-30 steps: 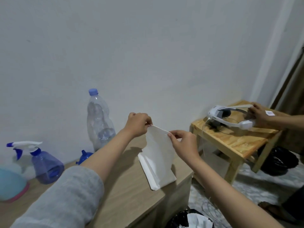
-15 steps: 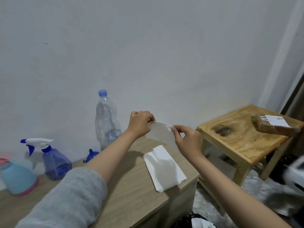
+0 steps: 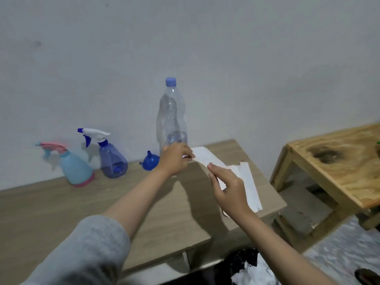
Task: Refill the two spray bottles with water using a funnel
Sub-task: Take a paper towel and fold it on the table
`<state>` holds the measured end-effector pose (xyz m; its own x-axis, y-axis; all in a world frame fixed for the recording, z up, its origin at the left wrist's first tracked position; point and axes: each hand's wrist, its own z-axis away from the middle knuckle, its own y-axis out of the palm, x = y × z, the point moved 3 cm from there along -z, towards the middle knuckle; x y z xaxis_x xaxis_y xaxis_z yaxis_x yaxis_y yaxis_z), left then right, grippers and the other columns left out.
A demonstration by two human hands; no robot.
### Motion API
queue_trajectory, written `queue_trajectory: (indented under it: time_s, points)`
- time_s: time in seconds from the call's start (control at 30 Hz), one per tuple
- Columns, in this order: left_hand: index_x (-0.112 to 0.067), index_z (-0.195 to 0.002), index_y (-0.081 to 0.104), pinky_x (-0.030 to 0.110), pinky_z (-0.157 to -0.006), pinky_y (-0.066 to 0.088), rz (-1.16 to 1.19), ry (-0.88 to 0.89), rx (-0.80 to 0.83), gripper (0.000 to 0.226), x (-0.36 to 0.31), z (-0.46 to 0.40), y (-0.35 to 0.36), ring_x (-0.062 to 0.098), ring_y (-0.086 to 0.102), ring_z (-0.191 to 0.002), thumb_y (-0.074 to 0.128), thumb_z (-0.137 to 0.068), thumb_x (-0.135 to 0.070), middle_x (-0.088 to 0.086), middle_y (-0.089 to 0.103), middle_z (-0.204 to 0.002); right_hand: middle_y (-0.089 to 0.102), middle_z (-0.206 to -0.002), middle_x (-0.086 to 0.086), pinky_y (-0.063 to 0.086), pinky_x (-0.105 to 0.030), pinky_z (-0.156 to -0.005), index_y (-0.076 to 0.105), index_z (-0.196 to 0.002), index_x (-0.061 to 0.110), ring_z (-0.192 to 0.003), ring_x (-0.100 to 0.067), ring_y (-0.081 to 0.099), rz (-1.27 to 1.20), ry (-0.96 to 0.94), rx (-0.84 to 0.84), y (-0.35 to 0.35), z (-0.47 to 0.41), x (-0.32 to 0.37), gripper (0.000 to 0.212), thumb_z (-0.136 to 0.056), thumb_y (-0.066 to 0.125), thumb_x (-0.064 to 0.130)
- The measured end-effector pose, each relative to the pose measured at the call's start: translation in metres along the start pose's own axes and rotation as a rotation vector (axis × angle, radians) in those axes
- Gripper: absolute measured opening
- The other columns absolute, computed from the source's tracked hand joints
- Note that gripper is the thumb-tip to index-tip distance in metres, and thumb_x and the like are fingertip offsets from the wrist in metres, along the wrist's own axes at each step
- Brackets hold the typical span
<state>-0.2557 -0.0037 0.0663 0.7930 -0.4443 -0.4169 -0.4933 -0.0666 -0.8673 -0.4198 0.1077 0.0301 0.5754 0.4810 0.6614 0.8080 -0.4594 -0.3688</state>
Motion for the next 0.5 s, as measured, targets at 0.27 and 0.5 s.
queue_trajectory:
  time_s: [0.27, 0.5]
  points:
    - [-0.009, -0.096, 0.075, 0.020, -0.091, 0.045, 0.186, -0.256, -0.075, 0.021, 0.128, 0.106, -0.058, 0.016, 0.066, -0.099, 0.062, -0.082, 0.001, 0.004, 0.072, -0.104, 0.071, -0.112, 0.000, 0.037, -0.024, -0.102, 0.071, -0.111, 0.011, -0.108, -0.007, 0.062, -0.117, -0.038, 0.168, 0.135, 0.054, 0.085, 0.030, -0.089, 0.052, 0.021]
    - [-0.007, -0.097, 0.074, 0.017, -0.090, 0.042, 0.115, -0.340, -0.059, 0.020, 0.262, 0.220, -0.152, 0.017, 0.065, -0.102, 0.062, -0.083, 0.000, 0.005, 0.072, -0.106, 0.072, -0.109, -0.001, 0.038, -0.025, -0.099, 0.071, -0.108, 0.009, -0.105, -0.008, 0.062, -0.192, -0.071, 0.253, 0.272, 0.108, 0.196, 0.029, -0.088, 0.052, 0.019]
